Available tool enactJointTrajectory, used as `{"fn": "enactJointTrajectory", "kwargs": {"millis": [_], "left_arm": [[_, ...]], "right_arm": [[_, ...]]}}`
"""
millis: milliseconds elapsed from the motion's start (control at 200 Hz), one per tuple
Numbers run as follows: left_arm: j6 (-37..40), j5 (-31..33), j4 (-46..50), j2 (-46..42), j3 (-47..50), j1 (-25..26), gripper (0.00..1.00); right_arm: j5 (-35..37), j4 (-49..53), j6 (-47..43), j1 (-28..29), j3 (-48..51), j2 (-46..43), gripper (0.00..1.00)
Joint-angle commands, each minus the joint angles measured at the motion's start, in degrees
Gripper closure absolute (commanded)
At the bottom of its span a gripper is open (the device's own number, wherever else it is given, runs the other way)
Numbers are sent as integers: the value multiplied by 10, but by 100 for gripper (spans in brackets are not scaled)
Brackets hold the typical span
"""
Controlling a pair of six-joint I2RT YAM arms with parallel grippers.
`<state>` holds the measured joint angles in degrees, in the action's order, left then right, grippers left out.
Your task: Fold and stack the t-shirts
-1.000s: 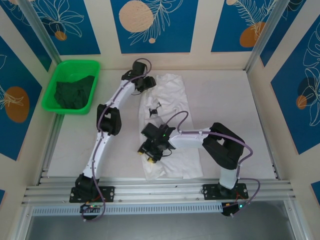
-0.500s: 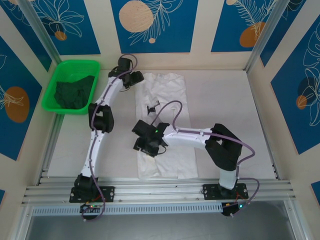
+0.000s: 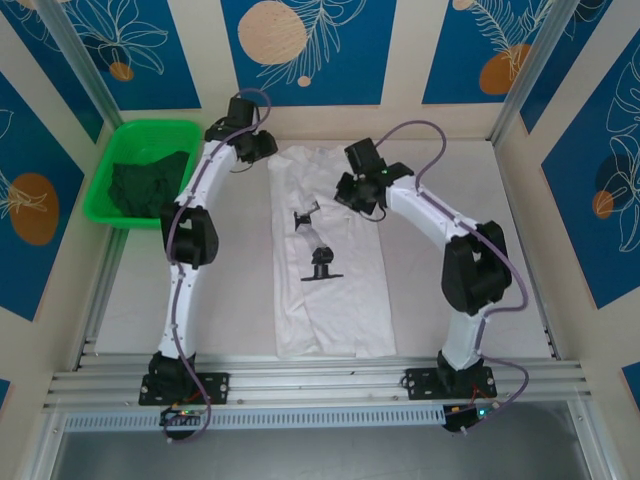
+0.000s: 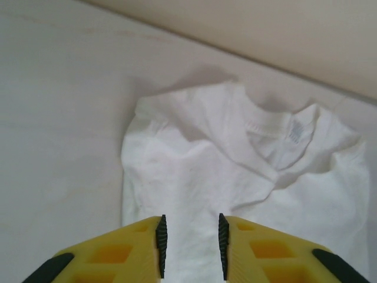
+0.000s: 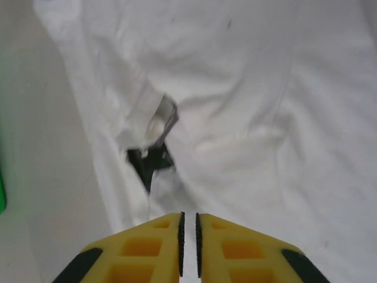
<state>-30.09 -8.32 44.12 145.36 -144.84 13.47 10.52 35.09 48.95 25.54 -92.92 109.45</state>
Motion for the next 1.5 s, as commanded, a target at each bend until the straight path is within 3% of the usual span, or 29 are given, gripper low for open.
{"fn": "enactJointTrajectory", "kwargs": {"millis": [0, 260, 490, 770, 860, 995, 1075, 1205, 1260, 1390, 1495], "left_arm": [[16, -24, 21, 36, 9, 10, 71], [-3, -43, 6, 125, -74, 13, 70], [-38, -48, -40, 176, -105, 10, 67], [-80, -28, -80, 211, -134, -6, 66], [-98, -27, -92, 214, -138, -15, 66], [-114, -51, -113, 194, -141, -24, 57], [-114, -51, -120, 162, -143, -27, 47], [-108, -74, -116, 89, -142, -27, 10], [-96, -87, -104, 55, -141, -23, 1], [-52, -109, -44, -38, -117, -5, 0], [-25, -103, -12, -154, 18, 24, 0]], "right_arm": [[-52, 24, -87, -32, -87, 97, 91], [-103, 121, -127, -77, -391, 341, 97], [-177, 124, -93, -125, -538, 466, 96], [-249, 71, -3, -171, -564, 521, 91], [-258, 54, 12, -179, -578, 531, 85], [-289, 26, 36, -184, -622, 542, 73], [-293, 32, 36, -184, -658, 534, 62], [-307, 46, 26, -185, -649, 458, 49], [-307, 63, 6, -185, -626, 408, 48], [-281, 110, -47, -173, -500, 247, 46], [-237, 68, -75, -151, -260, 67, 42]]}}
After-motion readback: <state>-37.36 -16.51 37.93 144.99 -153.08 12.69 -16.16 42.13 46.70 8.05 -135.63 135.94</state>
